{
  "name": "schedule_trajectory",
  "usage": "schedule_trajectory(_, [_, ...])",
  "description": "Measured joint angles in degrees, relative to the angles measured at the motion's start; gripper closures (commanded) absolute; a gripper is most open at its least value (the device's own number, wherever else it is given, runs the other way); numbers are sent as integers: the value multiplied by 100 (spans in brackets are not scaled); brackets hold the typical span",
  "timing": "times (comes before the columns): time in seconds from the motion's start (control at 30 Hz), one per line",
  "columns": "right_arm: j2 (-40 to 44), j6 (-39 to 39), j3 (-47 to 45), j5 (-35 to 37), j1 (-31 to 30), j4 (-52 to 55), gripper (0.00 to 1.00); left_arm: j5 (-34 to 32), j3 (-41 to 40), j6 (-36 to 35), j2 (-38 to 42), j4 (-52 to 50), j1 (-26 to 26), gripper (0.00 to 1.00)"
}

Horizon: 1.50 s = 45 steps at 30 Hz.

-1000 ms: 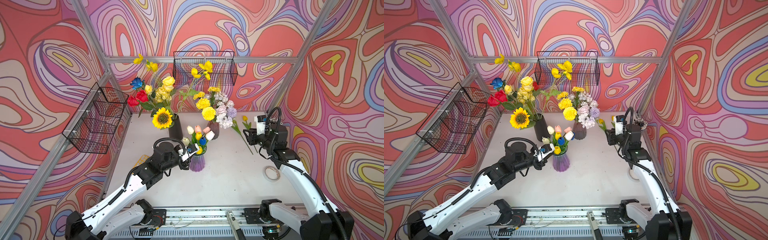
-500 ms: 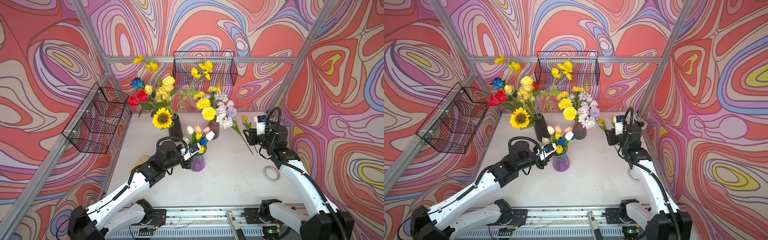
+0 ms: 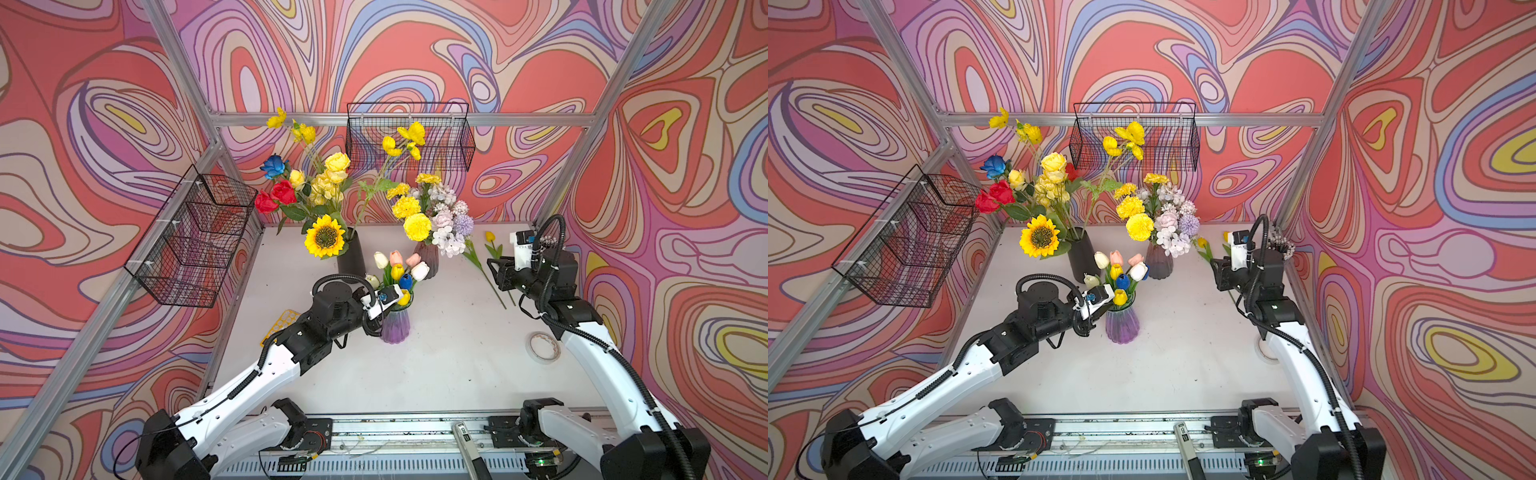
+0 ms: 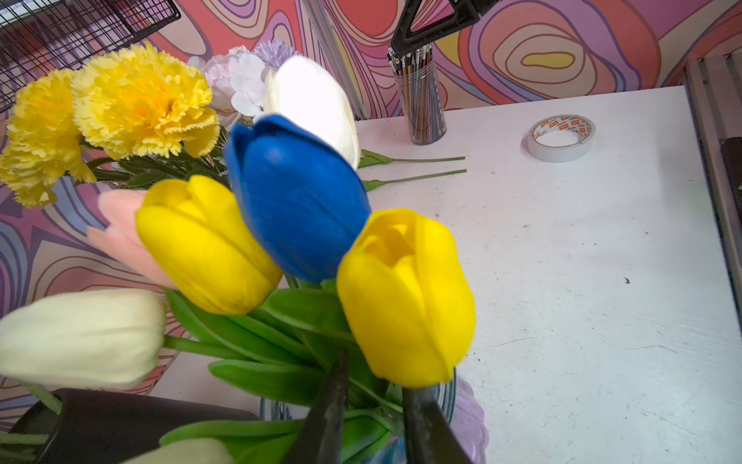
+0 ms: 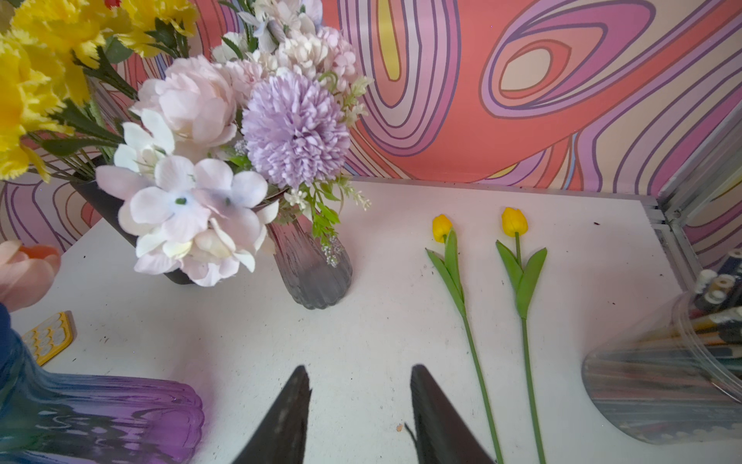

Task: Pick out yellow flowers from the vase
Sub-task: Pick up the flower from the vase.

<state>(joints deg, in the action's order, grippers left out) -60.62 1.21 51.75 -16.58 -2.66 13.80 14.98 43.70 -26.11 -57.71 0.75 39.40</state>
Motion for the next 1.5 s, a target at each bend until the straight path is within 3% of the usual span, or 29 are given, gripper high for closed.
schedule_trajectory(0.6, [85,9,0,2,0,39,57,282,-37,120,11,-7,0,73])
schedule_trajectory(1.0, [94,125,0,-2,0,28,57,260,-37,-74,221,-439,0,74])
schedule_trajectory(1.5, [96,140,0,0,0,28,57,7,-37,-85,-13,-240,0,76])
